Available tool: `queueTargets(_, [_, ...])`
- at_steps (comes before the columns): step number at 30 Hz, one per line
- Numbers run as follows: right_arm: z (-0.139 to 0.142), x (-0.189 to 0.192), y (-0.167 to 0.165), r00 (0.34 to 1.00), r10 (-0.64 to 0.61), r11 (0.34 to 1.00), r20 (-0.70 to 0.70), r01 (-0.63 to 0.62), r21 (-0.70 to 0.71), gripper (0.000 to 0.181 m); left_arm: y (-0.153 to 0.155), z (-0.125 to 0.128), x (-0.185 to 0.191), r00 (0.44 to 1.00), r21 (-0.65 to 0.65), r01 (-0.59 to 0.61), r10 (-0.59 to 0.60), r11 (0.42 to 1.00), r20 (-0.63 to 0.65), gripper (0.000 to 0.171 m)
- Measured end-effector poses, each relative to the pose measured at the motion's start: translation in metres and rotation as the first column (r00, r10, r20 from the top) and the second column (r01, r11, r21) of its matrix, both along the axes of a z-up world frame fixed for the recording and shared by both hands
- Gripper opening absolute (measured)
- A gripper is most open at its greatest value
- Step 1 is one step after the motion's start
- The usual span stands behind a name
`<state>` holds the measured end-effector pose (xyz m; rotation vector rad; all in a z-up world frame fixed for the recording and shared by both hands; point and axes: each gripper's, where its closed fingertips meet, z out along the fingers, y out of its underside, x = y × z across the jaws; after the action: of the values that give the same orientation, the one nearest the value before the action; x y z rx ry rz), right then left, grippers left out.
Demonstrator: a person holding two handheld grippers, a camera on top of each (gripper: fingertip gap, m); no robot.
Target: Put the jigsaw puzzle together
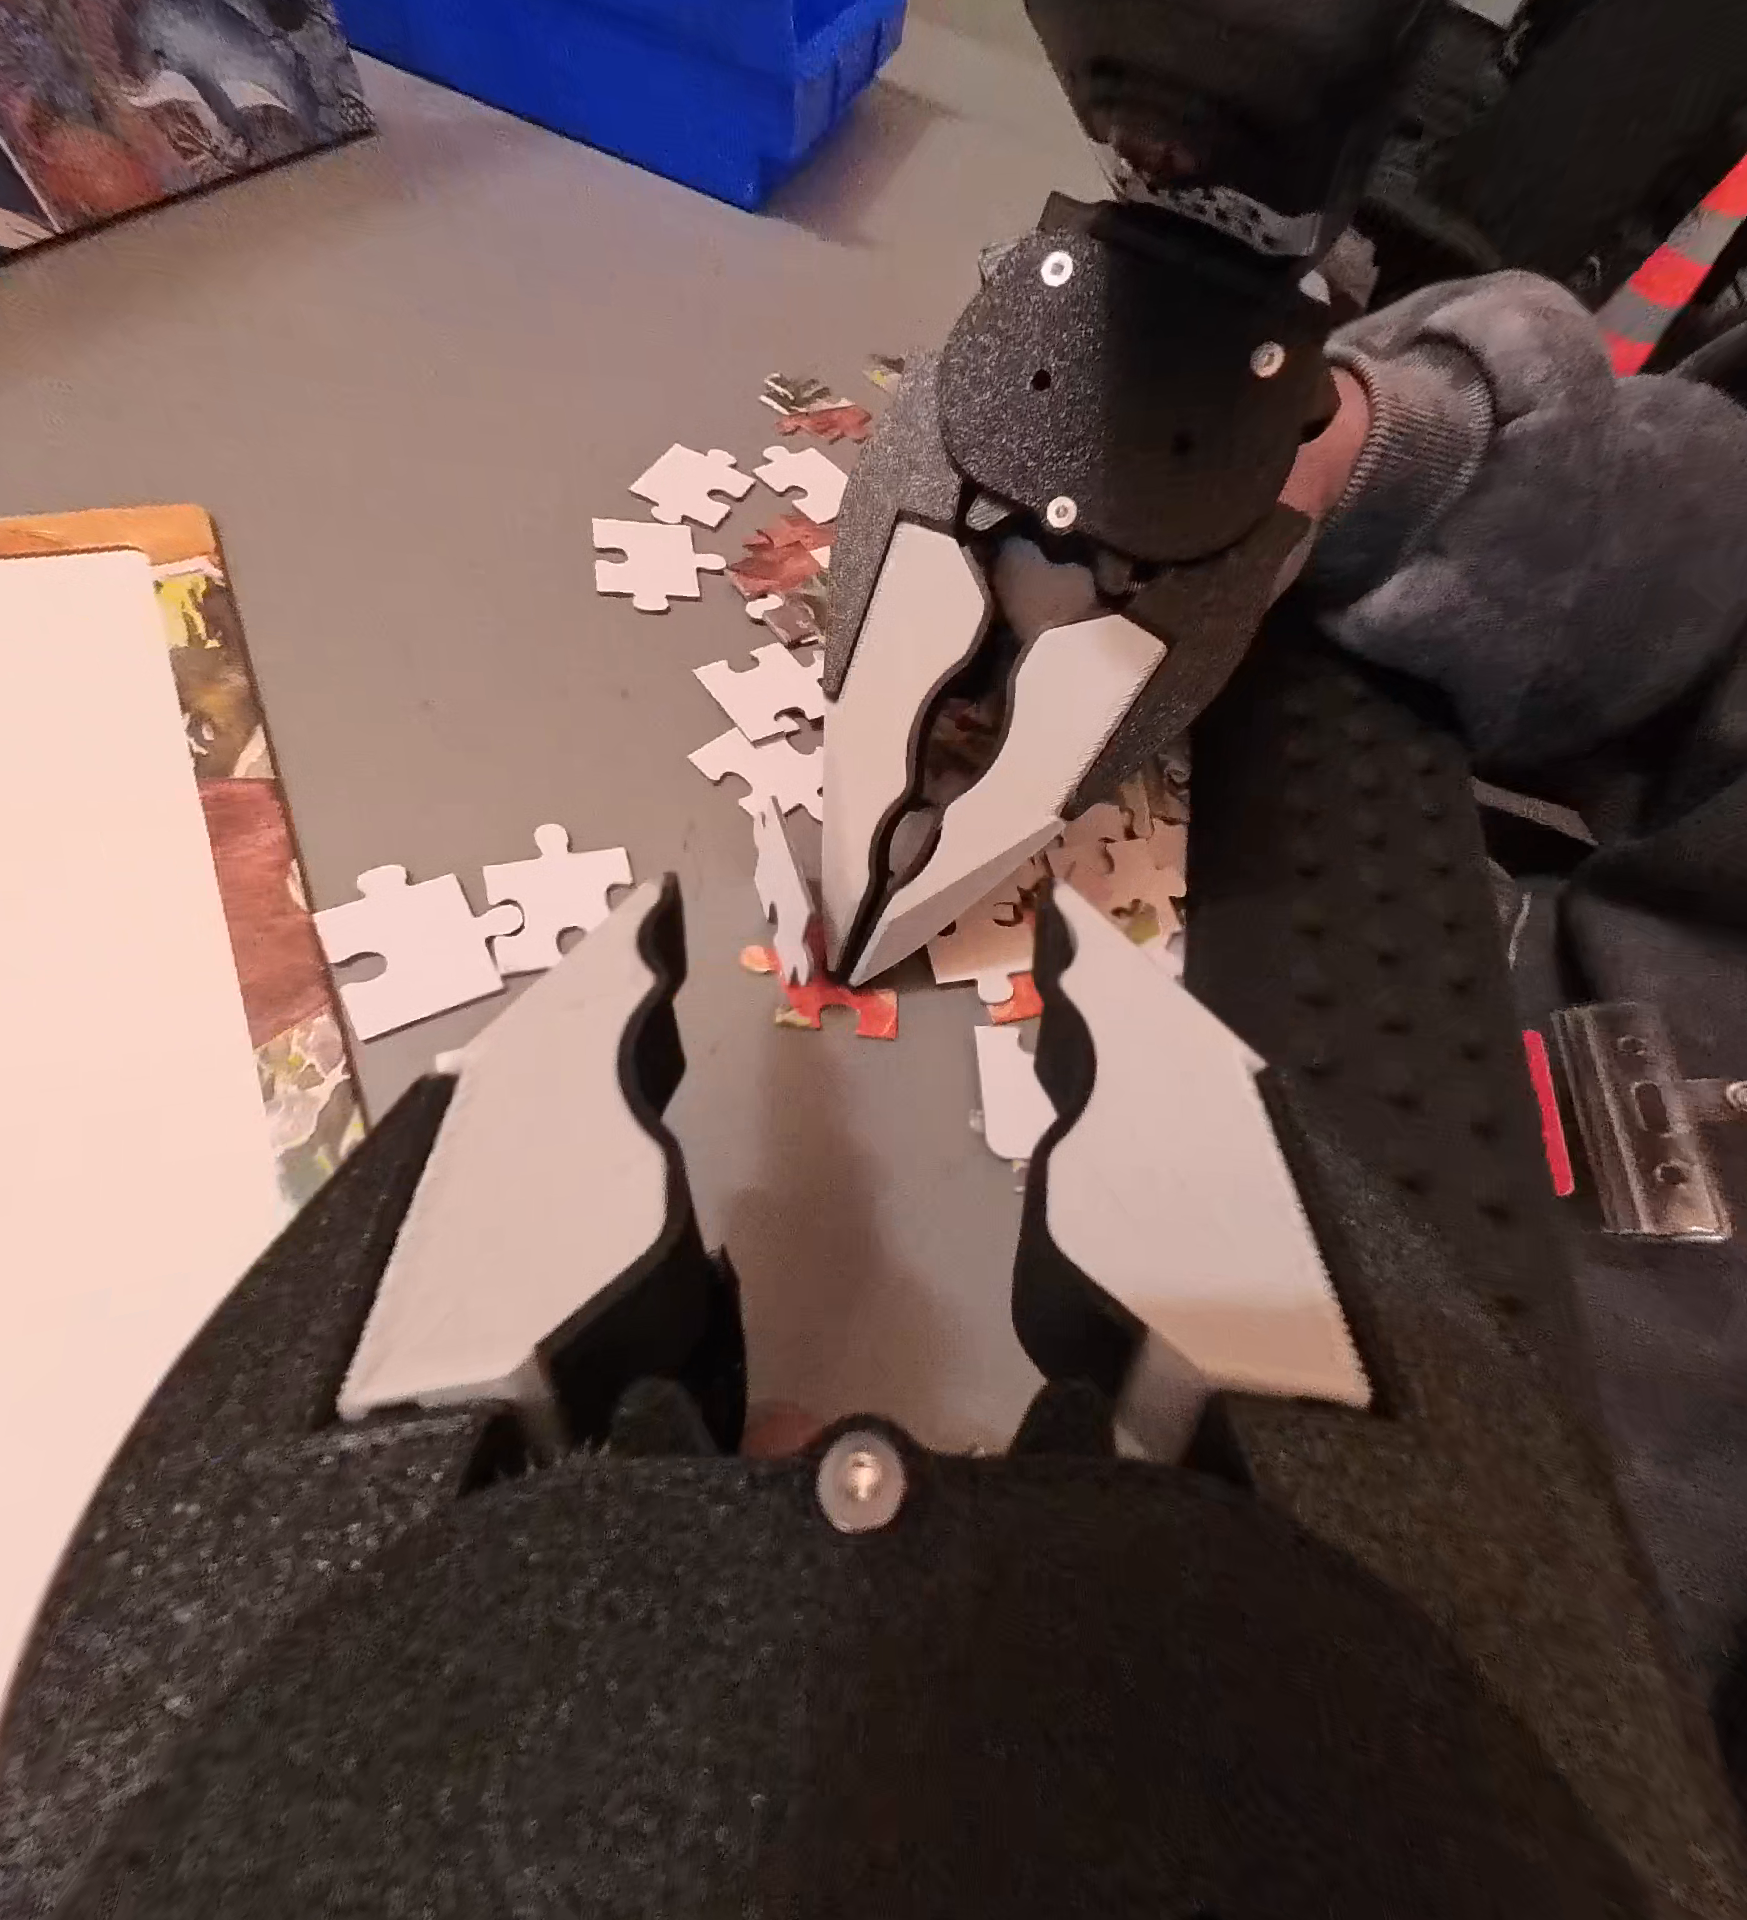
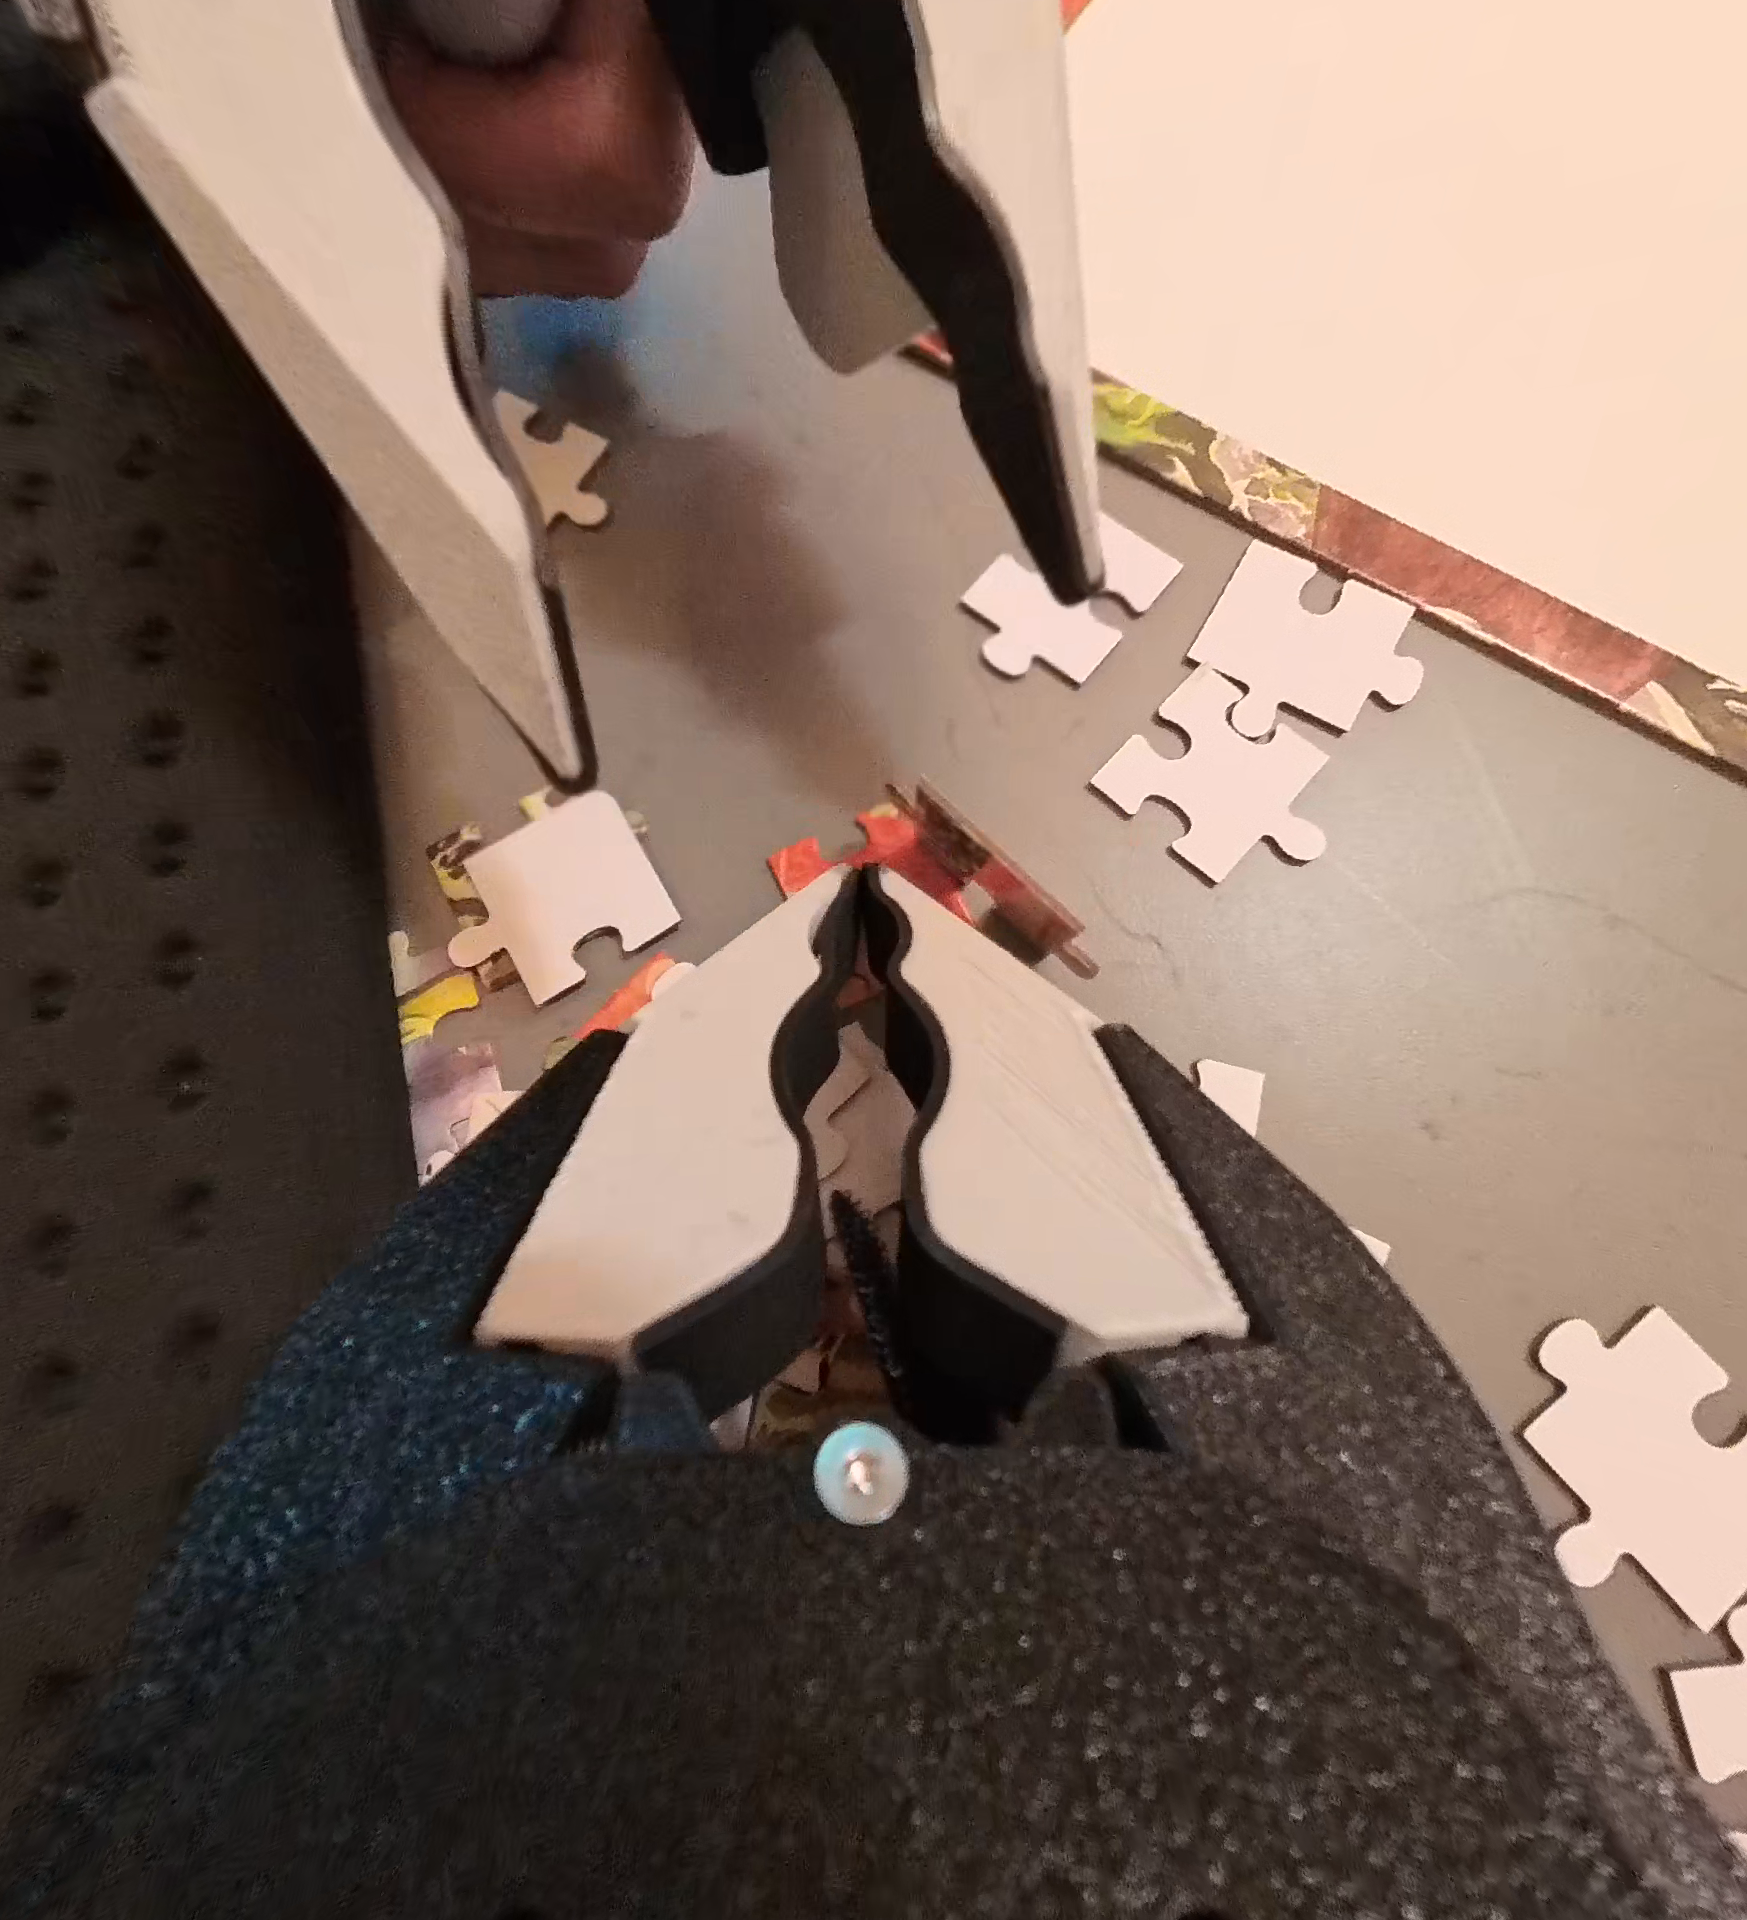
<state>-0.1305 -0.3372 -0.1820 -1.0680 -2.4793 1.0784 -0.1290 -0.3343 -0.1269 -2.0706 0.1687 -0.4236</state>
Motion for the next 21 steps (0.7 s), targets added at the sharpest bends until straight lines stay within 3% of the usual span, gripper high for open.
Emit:
queueTargets(4, [0.003, 0.002, 0.004, 0.999, 0.020, 0.999, -0.035, -0.018, 0.036, 0.001, -0.018, -0.005, -0.010, 0.998, -0.035, -0.054, 0.053, 0.998, -0.036, 0.065])
queueTargets(7, [0.021, 0.001, 0.012, 0.997, -0.006, 1.000, -0.077, 0.004, -0.031, 0.024, -0.047, -0.017, -0.018, 0.983, -0.099, -0.131, 0.116, 0.986, -0.144, 0.059])
queueTargets(10, [0.046, -0.016, 0.034, 0.975, -0.123, 0.989, -0.186, 0.105, -0.100, 0.050, -0.093, -0.044, -0.016, 0.952, -0.249, -0.161, 0.085, 0.955, -0.293, 0.058])
queueTargets(12, [0.051, -0.024, 0.045, 0.964, -0.166, 0.984, -0.206, 0.147, -0.103, 0.051, -0.112, -0.054, -0.014, 0.941, -0.284, -0.193, 0.095, 0.939, -0.325, 0.029])
queueTargets(13, [0.047, -0.025, 0.045, 0.968, -0.164, 0.985, -0.190, 0.149, -0.089, 0.051, -0.114, -0.052, -0.011, 0.946, -0.263, -0.188, 0.102, 0.946, -0.307, 0.018])
queueTargets(16, [0.042, -0.023, 0.054, 0.971, -0.167, 0.986, -0.172, 0.168, -0.006, 0.048, -0.110, -0.054, -0.012, 0.951, -0.257, -0.186, 0.108, 0.948, -0.291, 0.017])
queueTargets(18, [0.052, -0.012, 0.076, 0.964, -0.201, 0.976, -0.174, 0.212, 0.047, 0.042, -0.099, -0.054, -0.012, 0.952, -0.269, -0.182, 0.101, 0.946, -0.289, 0.017])
queueTargets(21, [0.071, 0.030, 0.105, 0.976, -0.201, 0.979, -0.087, 0.202, 0.006, 0.034, -0.070, -0.054, -0.005, 0.936, -0.269, -0.125, 0.023, 0.955, -0.351, 0.013])
